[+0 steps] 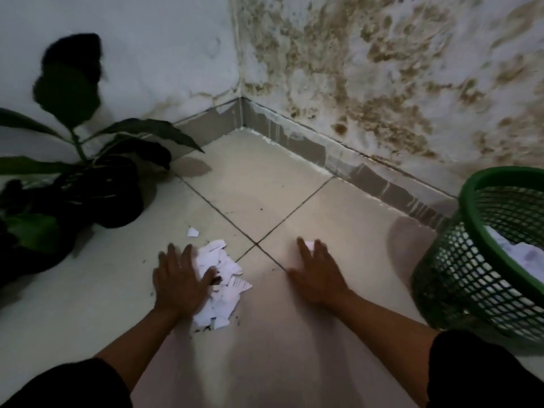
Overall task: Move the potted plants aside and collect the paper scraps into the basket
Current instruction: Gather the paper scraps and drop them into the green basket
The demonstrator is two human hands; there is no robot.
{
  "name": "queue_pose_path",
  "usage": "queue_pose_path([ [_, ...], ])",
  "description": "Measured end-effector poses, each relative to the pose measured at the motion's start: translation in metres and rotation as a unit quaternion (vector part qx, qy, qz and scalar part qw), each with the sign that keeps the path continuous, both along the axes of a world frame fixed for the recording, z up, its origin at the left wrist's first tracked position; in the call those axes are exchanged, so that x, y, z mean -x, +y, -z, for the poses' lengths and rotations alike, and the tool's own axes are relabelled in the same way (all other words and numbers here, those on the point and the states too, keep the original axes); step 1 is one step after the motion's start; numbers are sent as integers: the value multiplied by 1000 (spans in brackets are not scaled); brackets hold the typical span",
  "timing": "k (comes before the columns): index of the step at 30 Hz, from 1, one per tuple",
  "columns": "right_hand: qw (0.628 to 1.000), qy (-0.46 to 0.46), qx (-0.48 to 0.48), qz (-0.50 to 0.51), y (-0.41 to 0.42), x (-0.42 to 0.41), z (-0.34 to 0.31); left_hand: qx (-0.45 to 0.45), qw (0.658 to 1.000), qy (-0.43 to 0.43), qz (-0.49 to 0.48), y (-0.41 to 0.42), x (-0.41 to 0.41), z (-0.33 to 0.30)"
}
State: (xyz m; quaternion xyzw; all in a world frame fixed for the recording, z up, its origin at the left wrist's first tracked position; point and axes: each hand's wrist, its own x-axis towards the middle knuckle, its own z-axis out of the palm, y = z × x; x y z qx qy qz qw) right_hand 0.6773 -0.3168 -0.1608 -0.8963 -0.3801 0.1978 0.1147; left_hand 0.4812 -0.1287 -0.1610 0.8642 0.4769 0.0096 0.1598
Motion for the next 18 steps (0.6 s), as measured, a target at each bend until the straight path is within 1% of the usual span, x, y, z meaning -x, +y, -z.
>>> queue_pose_path([
  [2, 996, 21, -17, -88, 25, 32, -1, 46, 998, -39, -31, 6, -2, 6],
  [5, 976, 38, -18, -216, 53, 69, -1, 105, 982, -154, -34, 2, -2, 3],
  [6, 970, 40, -27, -237, 61, 78, 0, 130, 971, -195, -33, -1, 0, 1],
  [8, 968, 44, -61, -240, 77, 88, 6, 160, 955, -248, -22, -7, 7, -9],
  [10, 968, 39, -94, -230, 94, 86, 12, 158, 948, -276, -21, -5, 15, -14],
  [13, 966, 10, -105, -236, 121, 78, 17, 149, 938, -307, -58, 14, 31, -15],
  [16, 962, -25, -99, -252, 148, 73, 14, 145, 948, -279, -46, 40, 41, -12],
  [18, 958, -41, -69, -274, 166, 74, 14, 166, 950, -261, -37, 52, 42, -10],
])
